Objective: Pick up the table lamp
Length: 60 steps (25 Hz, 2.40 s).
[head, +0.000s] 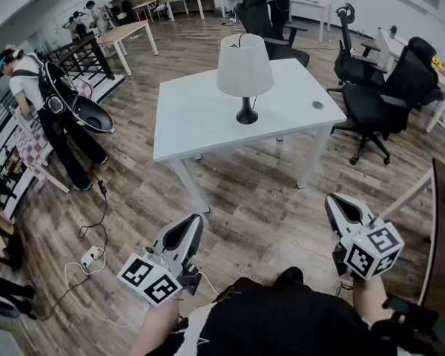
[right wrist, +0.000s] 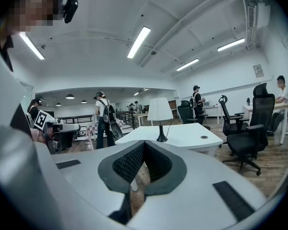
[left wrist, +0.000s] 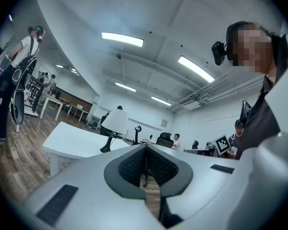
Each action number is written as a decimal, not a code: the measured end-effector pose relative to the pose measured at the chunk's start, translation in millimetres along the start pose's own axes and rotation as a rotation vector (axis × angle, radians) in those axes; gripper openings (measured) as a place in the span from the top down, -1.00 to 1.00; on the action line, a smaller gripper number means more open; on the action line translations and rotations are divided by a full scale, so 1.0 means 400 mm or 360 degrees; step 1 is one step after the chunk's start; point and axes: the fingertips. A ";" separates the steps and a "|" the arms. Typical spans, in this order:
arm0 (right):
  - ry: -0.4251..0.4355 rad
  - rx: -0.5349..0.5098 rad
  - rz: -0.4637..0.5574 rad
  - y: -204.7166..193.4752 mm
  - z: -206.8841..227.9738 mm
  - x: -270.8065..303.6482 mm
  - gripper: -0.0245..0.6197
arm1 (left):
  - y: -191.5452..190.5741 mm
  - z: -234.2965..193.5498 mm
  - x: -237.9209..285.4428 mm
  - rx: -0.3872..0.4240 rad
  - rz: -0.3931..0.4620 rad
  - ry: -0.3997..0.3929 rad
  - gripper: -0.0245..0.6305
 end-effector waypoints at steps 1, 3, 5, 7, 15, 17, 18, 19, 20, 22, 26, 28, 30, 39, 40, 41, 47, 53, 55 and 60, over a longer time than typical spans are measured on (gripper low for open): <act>0.0002 -0.0003 -0.0002 -0.002 0.000 0.001 0.88 | 0.000 -0.001 0.000 0.0002 0.0000 0.0000 0.88; 0.0003 -0.0008 -0.0005 -0.005 -0.002 0.003 0.88 | -0.001 -0.002 -0.002 0.0006 0.0000 0.0000 0.88; 0.0002 -0.0015 -0.0001 -0.003 -0.005 0.004 0.88 | 0.000 -0.003 -0.007 0.0011 -0.0001 0.0002 0.88; 0.0002 -0.0019 0.0006 0.001 -0.009 0.008 0.88 | 0.001 -0.006 -0.014 0.0014 -0.0001 0.0005 0.88; 0.0049 -0.0048 -0.0052 -0.016 -0.046 0.031 0.88 | 0.001 -0.012 -0.043 0.0147 0.0023 0.0016 0.88; 0.0045 -0.0039 -0.0072 -0.024 -0.040 0.037 0.88 | -0.005 -0.012 -0.039 0.0140 0.0033 -0.0010 0.88; 0.0041 -0.0025 -0.0074 -0.025 -0.034 0.042 0.88 | -0.005 -0.013 -0.034 0.0131 0.0042 -0.0027 0.88; 0.0037 -0.0004 -0.0072 -0.023 -0.026 0.050 0.88 | -0.005 -0.016 -0.027 0.0122 0.0047 -0.0036 0.88; 0.0035 0.0022 -0.0068 -0.021 -0.017 0.060 0.88 | -0.006 -0.022 -0.018 0.0117 0.0044 -0.0034 0.88; 0.0044 0.0069 -0.0070 -0.018 -0.002 0.084 0.88 | -0.011 -0.039 0.001 0.0125 0.0010 -0.0008 0.88; 0.0080 0.0071 -0.0095 -0.009 0.025 0.150 0.88 | -0.009 -0.072 0.044 0.0124 -0.0005 0.0010 0.88; 0.0096 0.0061 -0.0101 0.000 0.046 0.193 0.88 | -0.005 -0.089 0.070 0.0091 0.0015 -0.0001 0.88; 0.0113 0.0060 -0.0111 0.006 0.068 0.238 0.88 | -0.009 -0.114 0.099 0.0075 0.0003 0.0013 0.88; 0.0214 0.0045 -0.0134 0.084 0.216 0.459 0.88 | 0.013 -0.245 0.297 0.0055 -0.0019 0.0134 0.88; 0.0225 0.0045 -0.0138 0.094 0.233 0.482 0.88 | 0.017 -0.257 0.320 0.0048 -0.0016 0.0142 0.88; 0.0237 0.0046 -0.0141 0.103 0.249 0.505 0.88 | 0.021 -0.269 0.341 0.0043 -0.0013 0.0151 0.88; 0.0301 0.0065 -0.0145 0.139 0.362 0.630 0.88 | 0.030 -0.329 0.473 0.0037 0.0013 0.0212 0.88; 0.0373 0.0073 -0.0172 0.143 0.444 0.729 0.88 | 0.025 -0.381 0.586 0.0023 0.0058 0.0267 0.88; 0.0384 0.0075 -0.0171 0.143 0.468 0.754 0.88 | 0.020 -0.385 0.618 0.0011 0.0062 0.0268 0.88; 0.0417 0.0087 -0.0186 0.136 0.513 0.784 0.88 | 0.001 -0.385 0.672 -0.0007 0.0055 0.0277 0.88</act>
Point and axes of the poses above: the fingertips, and each gripper's own axes: x forward along the fingers, z to its right, y out of its top, and after that the axes turned 5 degrees about -y, right-handed
